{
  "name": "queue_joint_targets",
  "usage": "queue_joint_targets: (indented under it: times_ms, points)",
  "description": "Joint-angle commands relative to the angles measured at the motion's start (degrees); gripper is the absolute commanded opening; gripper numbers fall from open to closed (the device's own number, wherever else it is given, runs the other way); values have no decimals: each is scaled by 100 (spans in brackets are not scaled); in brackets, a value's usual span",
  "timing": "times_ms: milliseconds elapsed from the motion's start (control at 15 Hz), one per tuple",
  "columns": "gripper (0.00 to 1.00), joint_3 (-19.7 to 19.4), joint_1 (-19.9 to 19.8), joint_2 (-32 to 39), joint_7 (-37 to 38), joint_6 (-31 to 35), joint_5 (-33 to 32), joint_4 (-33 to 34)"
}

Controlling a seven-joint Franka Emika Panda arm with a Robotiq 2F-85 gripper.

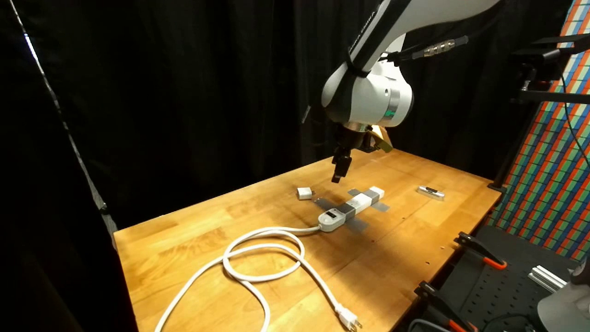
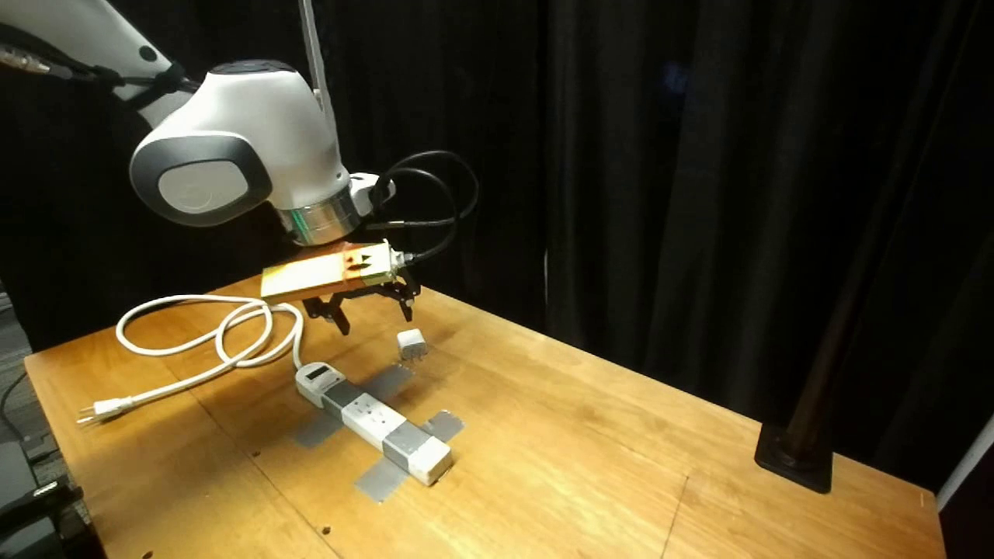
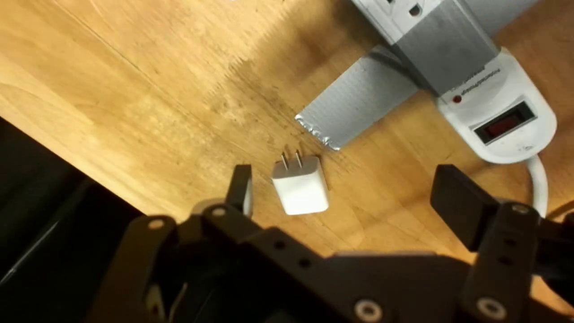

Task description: Put the charging block on the extension cord

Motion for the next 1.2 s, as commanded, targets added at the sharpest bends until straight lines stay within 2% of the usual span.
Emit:
queue_joint_targets:
  times_ms: [0,67,267,400,467,867,933,1000,1067,1133]
  points:
    - [100,889,-788,-321,-763,-129,1248,372]
    - [99,1038,-868,-188,-914,-75,1521,512]
    - [100,985,-654,360,-538,210,1213,778]
    - [100,1073,-640,533,-462,233,1288,954]
    - [100,1005,-665,252,-610,85,1230,673]
    - [100,1070,-648,535,-499,133,1231,881]
    - [100,1753,-1289,441,299,951,89,730]
    - [100,665,-228,817,155,834,297,798]
    - [100,544,-148,894,490,975,-147,781]
    - [100,182,149,1069,726,940,-463,817]
